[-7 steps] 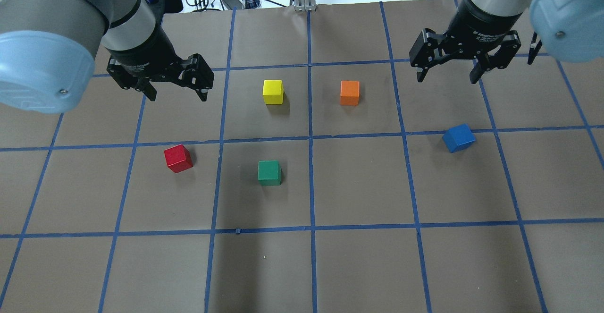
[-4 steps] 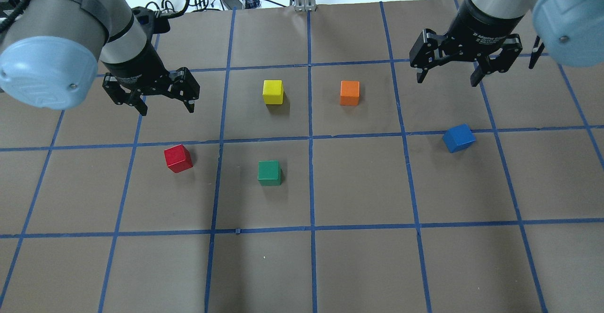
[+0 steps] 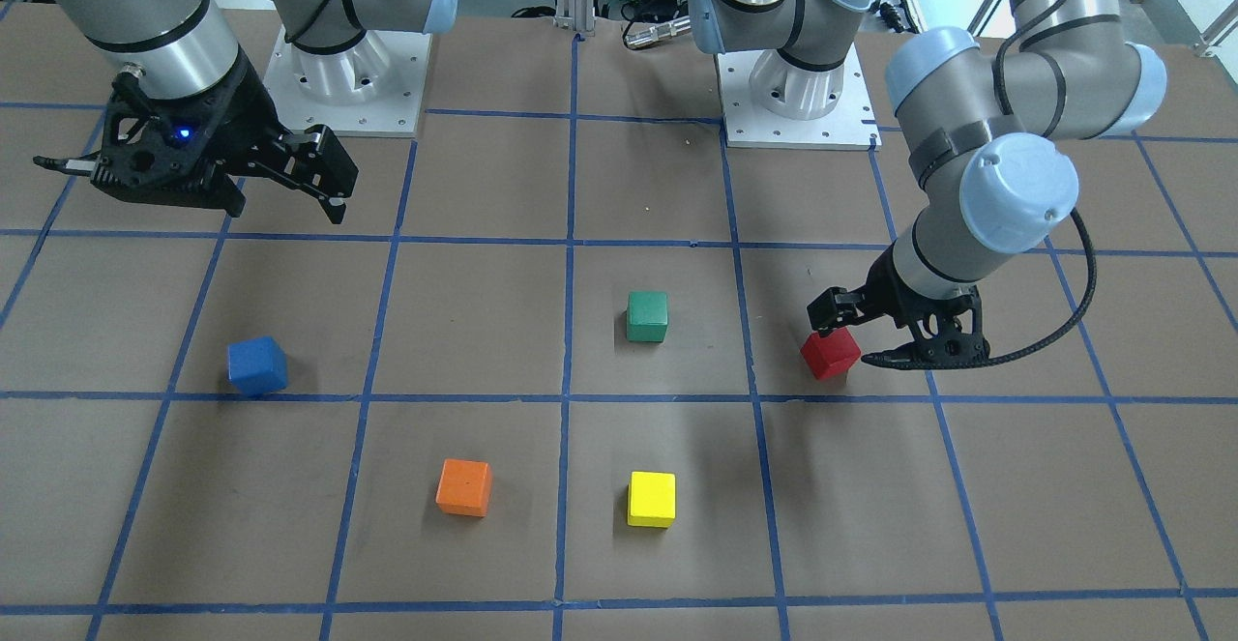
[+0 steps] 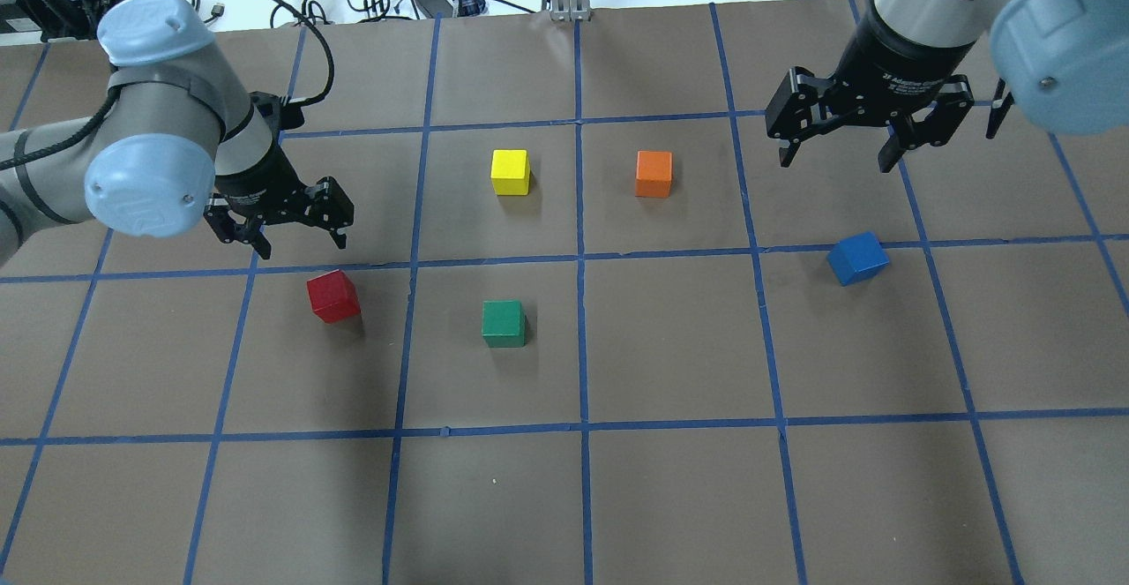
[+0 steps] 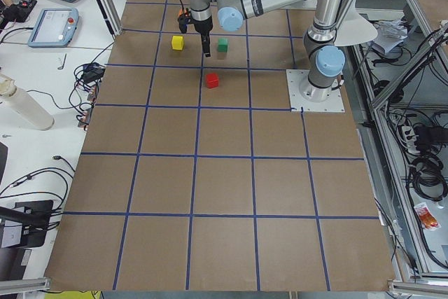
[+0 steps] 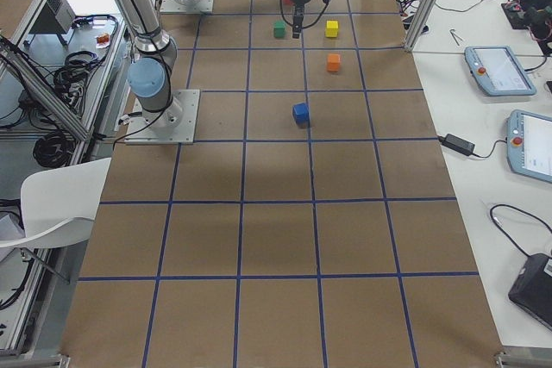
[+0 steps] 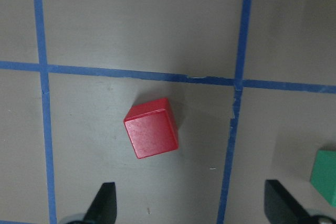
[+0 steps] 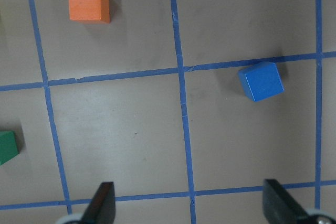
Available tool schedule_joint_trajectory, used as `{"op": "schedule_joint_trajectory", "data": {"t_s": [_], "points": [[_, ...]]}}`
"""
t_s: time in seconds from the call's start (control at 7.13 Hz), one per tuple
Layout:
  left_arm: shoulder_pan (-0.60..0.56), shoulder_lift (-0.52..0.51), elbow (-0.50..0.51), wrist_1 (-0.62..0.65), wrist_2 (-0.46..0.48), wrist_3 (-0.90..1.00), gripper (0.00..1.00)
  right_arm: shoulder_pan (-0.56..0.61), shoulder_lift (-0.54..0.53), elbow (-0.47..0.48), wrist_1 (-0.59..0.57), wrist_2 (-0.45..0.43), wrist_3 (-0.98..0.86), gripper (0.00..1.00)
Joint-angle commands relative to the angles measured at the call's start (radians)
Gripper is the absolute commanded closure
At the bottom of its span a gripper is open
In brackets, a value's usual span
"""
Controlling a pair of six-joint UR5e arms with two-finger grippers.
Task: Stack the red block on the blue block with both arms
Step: 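Move the left gripper down toward the red cube, then close the left gripper on the red cube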
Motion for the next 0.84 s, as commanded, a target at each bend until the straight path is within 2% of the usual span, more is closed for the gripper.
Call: {"op": "schedule_joint_trajectory", "data": {"t_s": [0.0,0.14,0.28,0.42,0.56,0.7], "points": [[0.017,-0.068,-0.131,0.25,-0.004,-0.005,0.0,0.002,-0.01,-0.007,0.011,0.0,0.002,0.0],[0.017,-0.08,-0.162,0.298,-0.001,-0.007,0.0,0.002,-0.026,0.002,0.011,-0.002,0.003,0.0],[0.017,-0.088,-0.169,0.304,-0.001,0.01,0.1,0.002,-0.029,0.002,0.01,0.0,0.004,0.0],[0.017,-0.092,-0.169,0.304,0.001,0.009,0.29,0.002,-0.027,0.004,0.007,-0.002,0.004,0.0],[0.015,-0.085,-0.169,0.305,0.001,0.01,0.42,0.002,-0.029,0.01,0.011,-0.004,0.012,0.0],[0.01,-0.082,-0.167,0.305,0.001,0.01,0.47,0.002,-0.032,0.023,0.01,-0.004,0.015,0.0]]}}
